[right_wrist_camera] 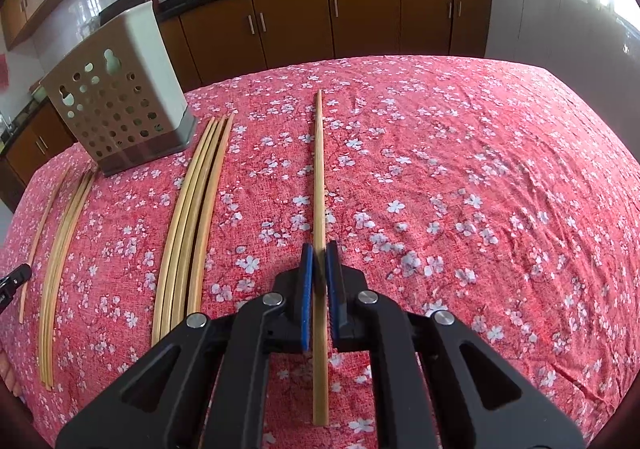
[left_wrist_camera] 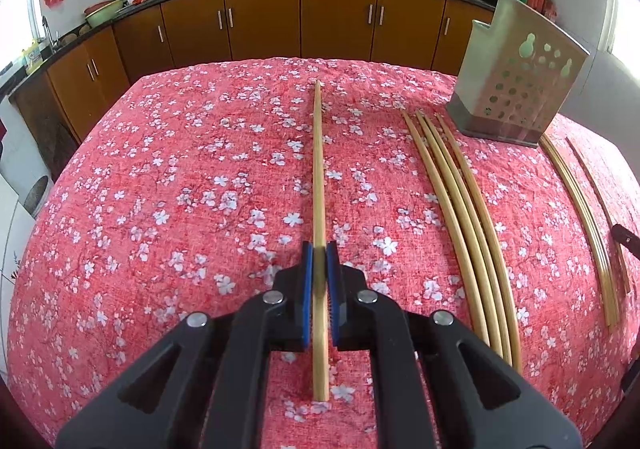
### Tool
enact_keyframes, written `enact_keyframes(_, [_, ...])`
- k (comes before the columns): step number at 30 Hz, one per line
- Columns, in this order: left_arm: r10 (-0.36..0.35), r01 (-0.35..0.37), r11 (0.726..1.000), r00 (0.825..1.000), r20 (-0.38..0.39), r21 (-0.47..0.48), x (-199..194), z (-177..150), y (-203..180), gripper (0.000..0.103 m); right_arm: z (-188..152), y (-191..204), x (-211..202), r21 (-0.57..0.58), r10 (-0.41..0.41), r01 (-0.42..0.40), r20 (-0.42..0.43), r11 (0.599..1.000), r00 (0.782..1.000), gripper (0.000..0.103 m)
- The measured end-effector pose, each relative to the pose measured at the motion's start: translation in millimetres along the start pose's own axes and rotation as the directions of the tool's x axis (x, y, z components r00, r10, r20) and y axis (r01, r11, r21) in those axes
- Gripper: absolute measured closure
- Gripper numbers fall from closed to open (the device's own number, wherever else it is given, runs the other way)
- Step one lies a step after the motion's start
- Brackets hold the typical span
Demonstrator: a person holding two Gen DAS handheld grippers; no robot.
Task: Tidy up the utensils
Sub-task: 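Lift the right tool's chopstick upright over the holder while the left tool carries its chopstick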
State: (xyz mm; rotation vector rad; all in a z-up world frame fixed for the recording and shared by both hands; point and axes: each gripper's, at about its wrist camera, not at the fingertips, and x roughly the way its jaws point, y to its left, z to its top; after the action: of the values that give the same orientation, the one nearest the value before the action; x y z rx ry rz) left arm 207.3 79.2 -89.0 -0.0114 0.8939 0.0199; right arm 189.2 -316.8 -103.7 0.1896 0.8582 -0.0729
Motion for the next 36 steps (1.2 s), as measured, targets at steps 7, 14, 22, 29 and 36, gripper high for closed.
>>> enact_keyframes(7, [-0.003,0.006,1.000,0.988,0.152,-0.021,-47,17,10,0.095,12,-4,-49,-0.001,0.029,-0.029,0.158,1.000,0.987,0.096])
enact_keyframes(14, [-0.031,0.055,0.997,0.935,0.353,-0.059,-109,48,15,0.095,31,-7,-94,0.003,0.057,-0.061,0.309,0.998,0.949,0.096])
enact_keyframes(22, [-0.024,0.061,0.995,0.901,0.433,-0.073,-136,74,15,0.095,46,-2,-116,-0.008,0.078,-0.081,0.381,0.997,0.921,0.096])
enact_keyframes(29, [-0.026,0.058,0.996,0.904,0.427,-0.063,-137,89,11,0.096,64,6,-125,-0.024,0.069,-0.065,0.421,0.998,0.904,0.096])
enact_keyframes(36, [-0.100,0.125,0.992,0.836,0.540,-0.009,-189,127,-11,0.096,118,22,-186,-0.031,0.156,-0.171,0.595,0.985,0.788,0.096])
